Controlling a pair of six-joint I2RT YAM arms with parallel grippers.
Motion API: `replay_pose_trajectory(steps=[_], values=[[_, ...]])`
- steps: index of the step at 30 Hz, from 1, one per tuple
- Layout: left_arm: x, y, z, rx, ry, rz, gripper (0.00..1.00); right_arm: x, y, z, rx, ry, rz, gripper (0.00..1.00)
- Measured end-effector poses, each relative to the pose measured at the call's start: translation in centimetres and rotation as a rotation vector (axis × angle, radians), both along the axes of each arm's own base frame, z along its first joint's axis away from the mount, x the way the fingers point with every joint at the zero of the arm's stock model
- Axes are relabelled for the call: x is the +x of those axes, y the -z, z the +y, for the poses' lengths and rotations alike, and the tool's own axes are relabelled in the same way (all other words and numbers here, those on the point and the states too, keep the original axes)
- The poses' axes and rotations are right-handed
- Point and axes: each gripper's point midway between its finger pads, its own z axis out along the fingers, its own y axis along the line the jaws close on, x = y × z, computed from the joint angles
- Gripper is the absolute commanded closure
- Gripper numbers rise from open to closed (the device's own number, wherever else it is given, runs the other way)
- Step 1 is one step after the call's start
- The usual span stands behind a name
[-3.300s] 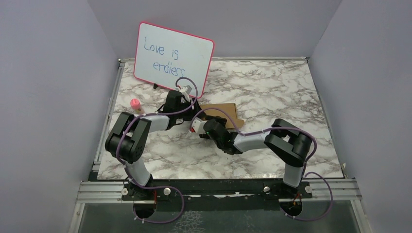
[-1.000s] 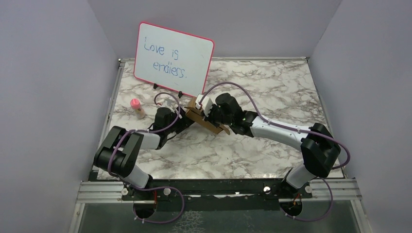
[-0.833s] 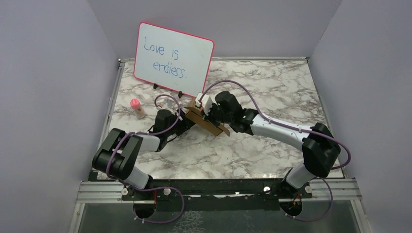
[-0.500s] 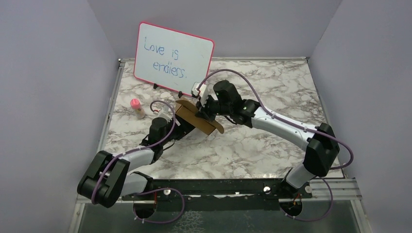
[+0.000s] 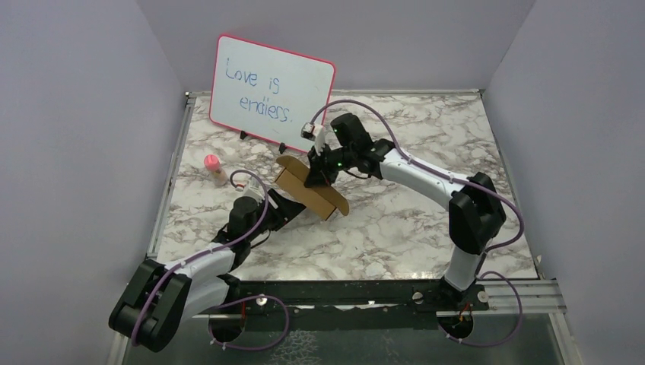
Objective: Fold the paper box
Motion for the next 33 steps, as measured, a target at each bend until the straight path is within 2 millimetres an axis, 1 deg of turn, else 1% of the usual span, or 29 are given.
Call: replay_pose_trajectory(steps=[3,7,9,10,13,16,19,24,29,33], values=[[0.0,-0.1,-0.1,-0.001,0.003,-0.002,0.37,0.9,0.8,-0.6,0.014,0.009,0.091,0.97],[0.3,-0.4,-0.3,0.001,0.003,-0.004,0.37,1.9,2.0,-0.9,0.024,0.013,0.181,0.93],[0.5,-0.2,-0.3,0.005,0.002,0.003,0.37,2.3,2.2,-0.8,0.031,0.009,0.207,0.87],[0.6,-0.2,-0.4,0.006,0.002,0.006,0.38,2.5,2.3,-0.8,0.031,0.009,0.212,0.83],[0.8,0.1,-0.5,0.013,0.003,0.020,0.38,2.7,2.7,-0.7,0.019,0.007,0.236,0.75],[0.9,0.4,-0.5,0.017,0.002,0.028,0.39,2.7,3.1,-0.7,-0.002,0.009,0.255,0.69],[1.0,0.4,-0.5,0.023,-0.002,0.029,0.40,2.8,3.2,-0.9,-0.028,0.024,0.261,0.65],[1.5,0.3,-0.6,0.026,-0.005,0.026,0.40,3.7,2.9,-1.3,-0.060,0.050,0.217,0.64],[2.1,0.7,-1.1,0.041,0.002,0.044,0.40,3.9,3.3,-1.7,-0.092,0.064,0.195,0.64],[2.2,0.9,-1.6,0.046,0.017,0.049,0.41,4.0,3.4,-1.9,-0.107,0.066,0.180,0.65]])
